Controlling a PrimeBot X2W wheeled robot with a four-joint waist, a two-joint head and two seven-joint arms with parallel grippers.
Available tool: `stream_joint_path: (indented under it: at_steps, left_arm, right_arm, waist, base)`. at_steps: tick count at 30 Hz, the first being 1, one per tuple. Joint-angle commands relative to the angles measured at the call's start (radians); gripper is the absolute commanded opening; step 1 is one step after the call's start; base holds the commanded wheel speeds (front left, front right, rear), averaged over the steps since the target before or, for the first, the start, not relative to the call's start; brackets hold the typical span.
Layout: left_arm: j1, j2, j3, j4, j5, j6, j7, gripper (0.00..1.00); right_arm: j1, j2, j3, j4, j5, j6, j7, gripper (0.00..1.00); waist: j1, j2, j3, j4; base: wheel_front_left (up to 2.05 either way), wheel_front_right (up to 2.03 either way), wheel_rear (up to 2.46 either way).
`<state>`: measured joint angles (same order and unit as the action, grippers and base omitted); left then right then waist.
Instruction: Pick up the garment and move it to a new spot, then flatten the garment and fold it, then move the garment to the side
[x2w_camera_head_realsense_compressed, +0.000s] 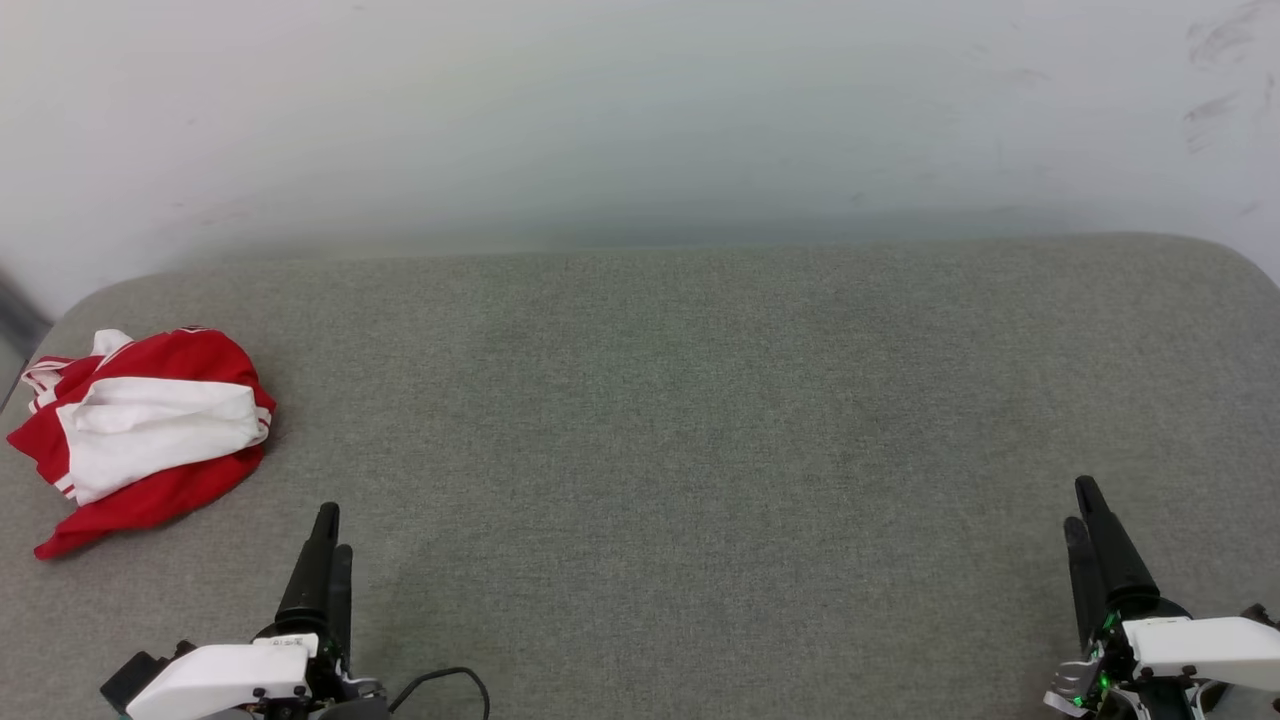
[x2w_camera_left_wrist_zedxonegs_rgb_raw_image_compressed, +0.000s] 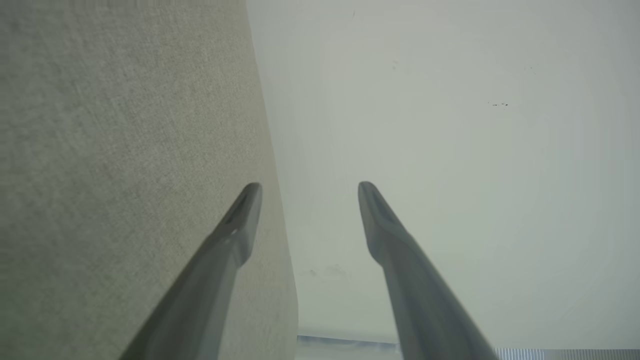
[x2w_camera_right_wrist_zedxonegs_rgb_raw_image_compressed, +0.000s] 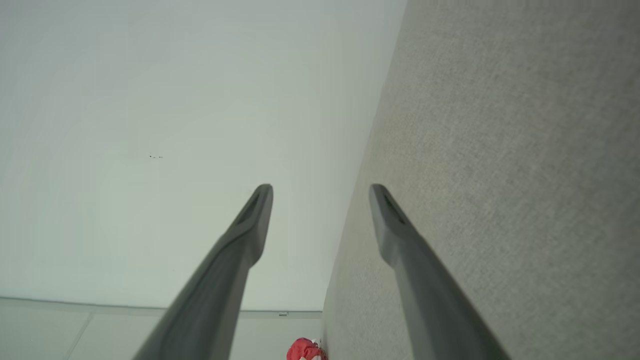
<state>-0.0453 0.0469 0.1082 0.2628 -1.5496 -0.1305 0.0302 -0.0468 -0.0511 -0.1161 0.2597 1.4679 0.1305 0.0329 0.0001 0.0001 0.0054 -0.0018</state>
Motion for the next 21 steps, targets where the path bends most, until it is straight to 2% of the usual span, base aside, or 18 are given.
stream_joint_path:
  at_steps: [1,13,15,17,21]
  left_arm:
    - [-0.006,0.002,0.013,-0.018,0.024,0.0,-0.013,1.0]
    - [-0.012,0.002,0.112,-0.039,0.236,0.005,-0.062,1.0]
    - [-0.001,0.002,0.088,-0.043,0.291,0.012,-0.069,1.0]
    - [0.001,0.003,0.074,-0.073,0.36,0.026,-0.076,1.0]
    - [0.01,0.003,0.052,-0.149,0.48,0.082,-0.091,1.0]
  right_arm:
    - [-0.011,0.0,-0.004,-0.027,-0.038,0.0,-0.014,1.0]
    - [-0.013,0.0,-0.027,-0.097,-0.343,0.0,-0.063,1.0]
    - [-0.016,0.0,-0.025,-0.121,-0.425,0.0,-0.071,1.0]
    - [-0.016,0.0,-0.012,-0.15,-0.501,0.0,-0.078,1.0]
    - [-0.014,0.0,0.006,-0.194,-0.627,0.0,-0.092,1.0]
  waist:
    - [-0.0001,-0.0001,0.0,0.0]
    - [-0.0001,-0.0001,0.002,0.0]
    - [-0.0001,-0.0001,0.002,-0.001]
    - [-0.0001,-0.0001,0.004,-0.001]
    - [-0.0001,-0.0001,0.007,-0.001]
  base:
    - [0.0,0.0,0.0]
    - [0.0,0.0,0.0]
    - [0.0,0.0,0.0]
    - [0.0,0.0,0.0]
    - [0.0,0.0,0.0]
